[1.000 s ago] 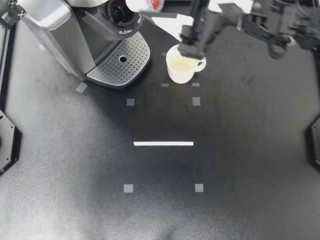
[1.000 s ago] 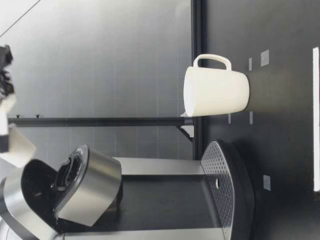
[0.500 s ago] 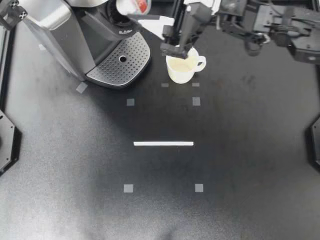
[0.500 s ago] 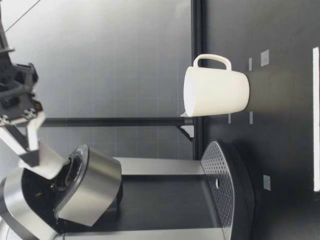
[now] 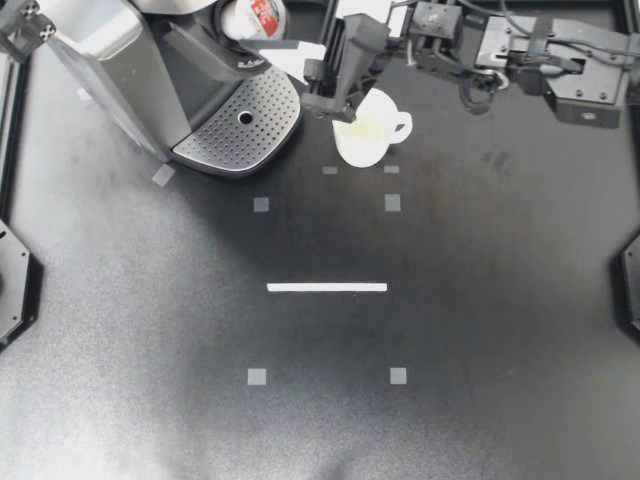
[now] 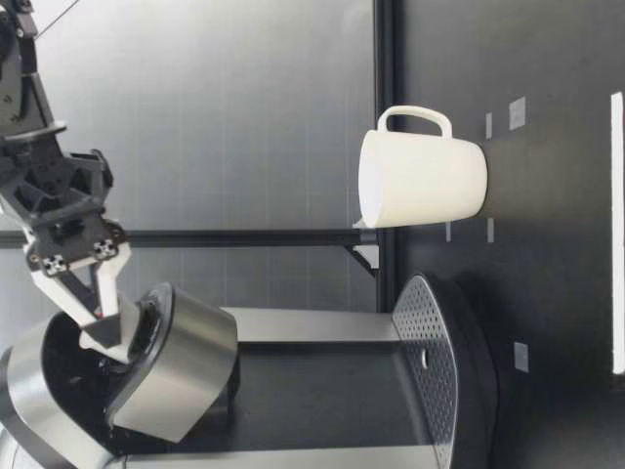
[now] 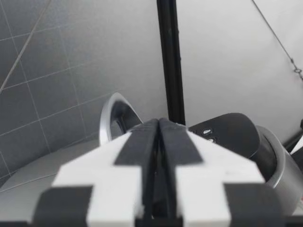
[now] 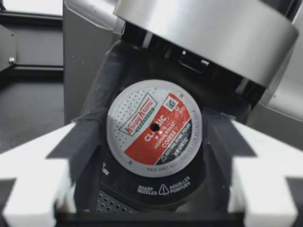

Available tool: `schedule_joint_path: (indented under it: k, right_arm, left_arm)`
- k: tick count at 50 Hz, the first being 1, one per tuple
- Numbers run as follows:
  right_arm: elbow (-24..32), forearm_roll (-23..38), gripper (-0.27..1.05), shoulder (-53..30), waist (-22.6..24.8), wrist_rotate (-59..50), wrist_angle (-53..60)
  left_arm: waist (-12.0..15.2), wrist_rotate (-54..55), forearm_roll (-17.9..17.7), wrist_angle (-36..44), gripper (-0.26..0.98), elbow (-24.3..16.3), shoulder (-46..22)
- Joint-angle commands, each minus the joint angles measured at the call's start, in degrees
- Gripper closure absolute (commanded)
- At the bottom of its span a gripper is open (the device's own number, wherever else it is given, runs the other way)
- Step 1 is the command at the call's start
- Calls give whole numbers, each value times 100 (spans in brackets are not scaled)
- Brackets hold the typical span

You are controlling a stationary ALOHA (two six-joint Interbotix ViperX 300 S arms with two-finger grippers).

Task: Place the coffee capsule inside the capsule container, then place the cup onto the center of the cup tray.

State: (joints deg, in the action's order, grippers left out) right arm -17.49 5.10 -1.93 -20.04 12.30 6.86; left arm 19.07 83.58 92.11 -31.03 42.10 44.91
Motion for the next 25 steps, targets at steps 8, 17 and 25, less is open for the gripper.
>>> schedule_joint_path:
  k: [8, 17, 25]
  right_arm:
    - [255, -9, 13, 35, -35, 0, 79]
    - [272, -9, -11, 26, -26, 0, 141]
    - [220, -9, -10, 79, 18, -9, 149]
  left_arm:
    - [18, -9, 26, -9, 60, -62, 9]
    - [18, 0, 26, -9, 60, -53, 18]
    - [18, 9, 26, -9, 60, -35, 18]
